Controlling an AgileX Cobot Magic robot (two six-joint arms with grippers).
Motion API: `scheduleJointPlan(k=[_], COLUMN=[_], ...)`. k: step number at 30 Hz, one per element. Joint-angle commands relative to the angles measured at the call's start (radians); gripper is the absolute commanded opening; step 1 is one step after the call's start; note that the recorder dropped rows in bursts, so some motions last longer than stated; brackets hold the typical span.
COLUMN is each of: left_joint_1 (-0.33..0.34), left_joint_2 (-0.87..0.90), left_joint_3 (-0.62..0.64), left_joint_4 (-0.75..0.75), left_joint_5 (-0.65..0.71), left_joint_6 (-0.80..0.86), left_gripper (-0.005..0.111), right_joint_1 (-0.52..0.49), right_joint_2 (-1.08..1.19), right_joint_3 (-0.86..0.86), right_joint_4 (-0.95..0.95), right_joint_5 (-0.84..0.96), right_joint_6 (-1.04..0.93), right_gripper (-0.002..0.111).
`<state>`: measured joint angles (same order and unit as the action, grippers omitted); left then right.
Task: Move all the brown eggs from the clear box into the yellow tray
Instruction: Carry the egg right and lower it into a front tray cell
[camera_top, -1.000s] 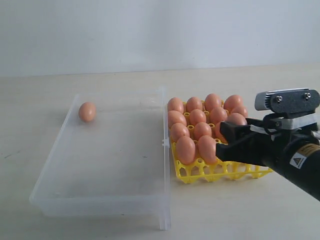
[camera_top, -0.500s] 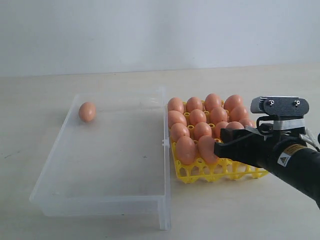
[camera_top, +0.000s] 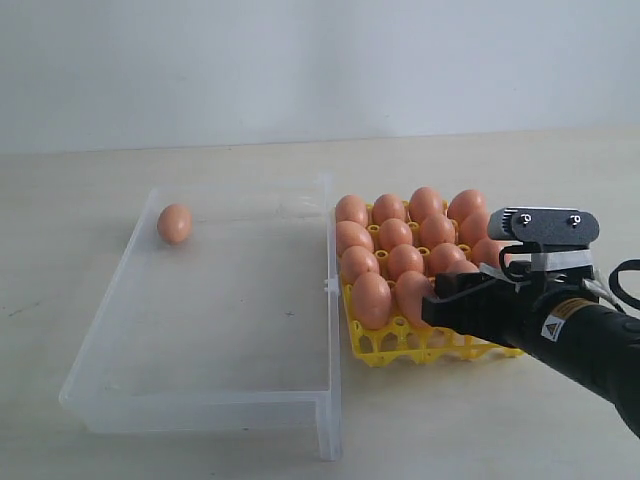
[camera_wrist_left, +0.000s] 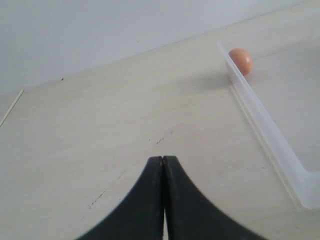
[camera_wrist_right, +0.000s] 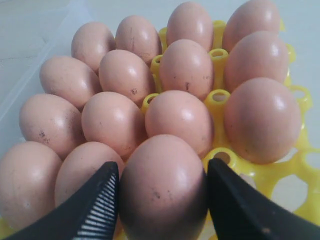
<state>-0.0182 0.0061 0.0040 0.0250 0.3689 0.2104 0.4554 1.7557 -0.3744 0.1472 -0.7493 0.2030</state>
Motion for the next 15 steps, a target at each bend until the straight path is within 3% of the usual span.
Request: scheduleJointPlan(k=[1,4,6,15], left_joint_1=[-0.002,-0.002,-0.002,-0.002], left_joint_2=[-0.006,-0.006,-0.006,-0.006], left_joint_3=[-0.004,-0.004,-0.004,-0.004], left_joint_4=[0.0,0.0,0.0,0.0], left_joint_5=[-0.008,-0.008,-0.008,-0.008], left_joint_6=[-0.005,-0.005,-0.005,-0.005], left_gripper=[0.0,0.0,0.0,0.0], right_joint_1=[-0.004,-0.004,-0.004,-0.004], right_joint_2=[0.004,0.004,0.004,-0.105], right_joint_3=[-0.005,-0.005,-0.005,-0.005], right_joint_4=[-0.01,-0.01,-0.009,0.011], right_joint_5=[-0.007,-0.001,0.003,0.084], right_joint_6=[0.0,0.005,0.007,-0.014], right_gripper=[0.027,0.053,0.064,0.063])
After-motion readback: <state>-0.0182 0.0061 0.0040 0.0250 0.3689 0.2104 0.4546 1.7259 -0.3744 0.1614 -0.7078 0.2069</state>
